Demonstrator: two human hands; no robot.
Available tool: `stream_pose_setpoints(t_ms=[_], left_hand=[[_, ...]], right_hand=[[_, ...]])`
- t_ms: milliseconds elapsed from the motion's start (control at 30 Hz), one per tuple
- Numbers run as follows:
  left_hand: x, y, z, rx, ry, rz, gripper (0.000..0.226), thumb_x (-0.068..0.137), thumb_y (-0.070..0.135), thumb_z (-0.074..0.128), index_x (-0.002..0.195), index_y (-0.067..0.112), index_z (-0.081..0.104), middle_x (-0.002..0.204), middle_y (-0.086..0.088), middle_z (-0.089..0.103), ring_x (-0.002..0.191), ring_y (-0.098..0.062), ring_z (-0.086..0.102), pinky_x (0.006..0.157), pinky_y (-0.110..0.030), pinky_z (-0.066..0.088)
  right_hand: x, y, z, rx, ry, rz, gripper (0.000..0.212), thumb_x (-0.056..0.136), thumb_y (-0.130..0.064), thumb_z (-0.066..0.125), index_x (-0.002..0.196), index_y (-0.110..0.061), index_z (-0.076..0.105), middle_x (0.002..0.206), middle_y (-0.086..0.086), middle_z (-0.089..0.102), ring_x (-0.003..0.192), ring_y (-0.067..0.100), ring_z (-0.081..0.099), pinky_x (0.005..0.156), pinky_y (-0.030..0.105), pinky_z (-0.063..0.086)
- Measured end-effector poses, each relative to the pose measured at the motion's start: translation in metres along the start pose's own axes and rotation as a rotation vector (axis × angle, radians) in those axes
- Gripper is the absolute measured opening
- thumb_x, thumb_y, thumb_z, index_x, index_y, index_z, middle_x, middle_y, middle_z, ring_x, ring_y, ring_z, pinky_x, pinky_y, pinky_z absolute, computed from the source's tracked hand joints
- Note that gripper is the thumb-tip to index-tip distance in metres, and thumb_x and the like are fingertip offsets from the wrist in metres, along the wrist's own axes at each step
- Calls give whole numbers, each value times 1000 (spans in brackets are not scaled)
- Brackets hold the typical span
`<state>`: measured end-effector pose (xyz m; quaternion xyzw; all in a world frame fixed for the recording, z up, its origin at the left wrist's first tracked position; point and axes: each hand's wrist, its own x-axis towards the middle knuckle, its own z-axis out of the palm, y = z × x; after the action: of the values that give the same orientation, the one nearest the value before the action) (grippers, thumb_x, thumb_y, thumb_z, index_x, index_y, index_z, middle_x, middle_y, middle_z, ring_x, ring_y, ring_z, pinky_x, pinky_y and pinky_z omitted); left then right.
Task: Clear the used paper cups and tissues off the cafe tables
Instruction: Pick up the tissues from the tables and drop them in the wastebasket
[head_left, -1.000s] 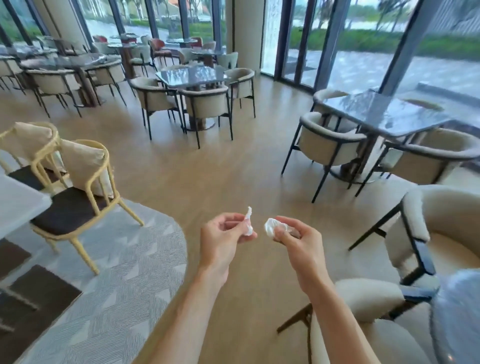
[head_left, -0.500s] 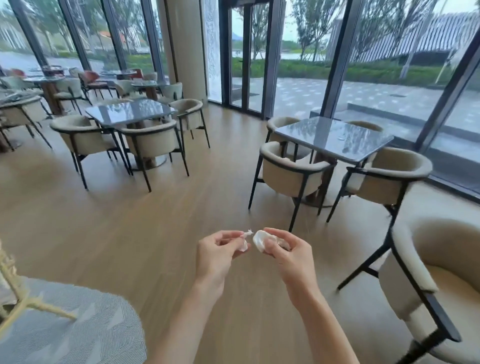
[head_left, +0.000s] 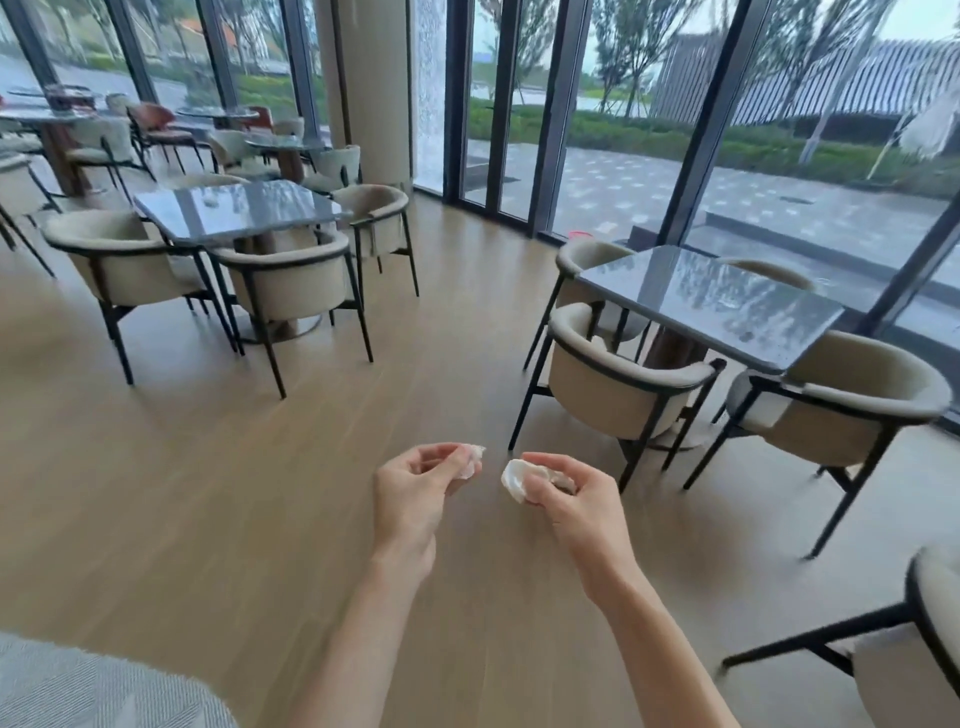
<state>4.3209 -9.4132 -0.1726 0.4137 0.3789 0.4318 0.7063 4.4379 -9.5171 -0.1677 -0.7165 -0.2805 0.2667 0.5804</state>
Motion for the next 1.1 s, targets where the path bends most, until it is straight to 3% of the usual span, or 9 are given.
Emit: stream_pose_setpoints(t_ms=[300,400,600,800,867,933,1100], left_hand=[[237,73,-1,50,-54,25,14,83,-10,74,95,-8,67,64,-11,68,67,-21,71,70,-24,59],[295,89,9,67,-68,39,16,83,-9,74,97,-6,66,68,-12,70,67,-20,72,70,-26,61],[415,81,41,135,-102,1,18,82,-3,78,98,-2,70,78,-13,76,66,-19,69,69,-28,61],[559,69,99,194,-82,-11,19,82,0,79,99,0,71,83,-14,78,66,-17,68,62,-22,58],[609,75,128,198,-80,-3,20,82,1,80,100,-1,71,83,-13,78,66,-17,68,62,-23,57],[657,86,158,188,-90,15,20,83,1,79,101,-1,71,83,-13,78,66,-17,66,62,-22,57],[760,105,209,162,-60,72,17,84,-3,77,100,-1,71,81,-13,77,69,-16,70,65,-22,58]], right_hand=[[202,-57,114,5,111,-24,23,87,-15,69,100,-31,78,90,-6,78,87,2,71,72,15,47],[255,-69,132,31,134,-25,23,88,-11,68,102,-26,78,90,-2,77,76,-4,69,65,6,45],[376,-61,149,71,168,10,25,88,-4,66,103,-21,77,88,7,76,63,0,68,59,5,45],[541,-49,154,146,176,42,22,88,-9,68,102,-25,77,93,6,76,74,10,74,70,15,52],[601,-55,153,173,158,53,22,88,-9,68,103,-23,77,97,5,77,81,15,75,67,14,52],[658,-68,151,193,143,48,22,88,-9,68,103,-22,77,99,5,77,81,14,74,67,13,52],[777,-97,147,171,132,24,18,88,-13,72,101,-24,78,99,4,76,78,10,74,80,27,59]])
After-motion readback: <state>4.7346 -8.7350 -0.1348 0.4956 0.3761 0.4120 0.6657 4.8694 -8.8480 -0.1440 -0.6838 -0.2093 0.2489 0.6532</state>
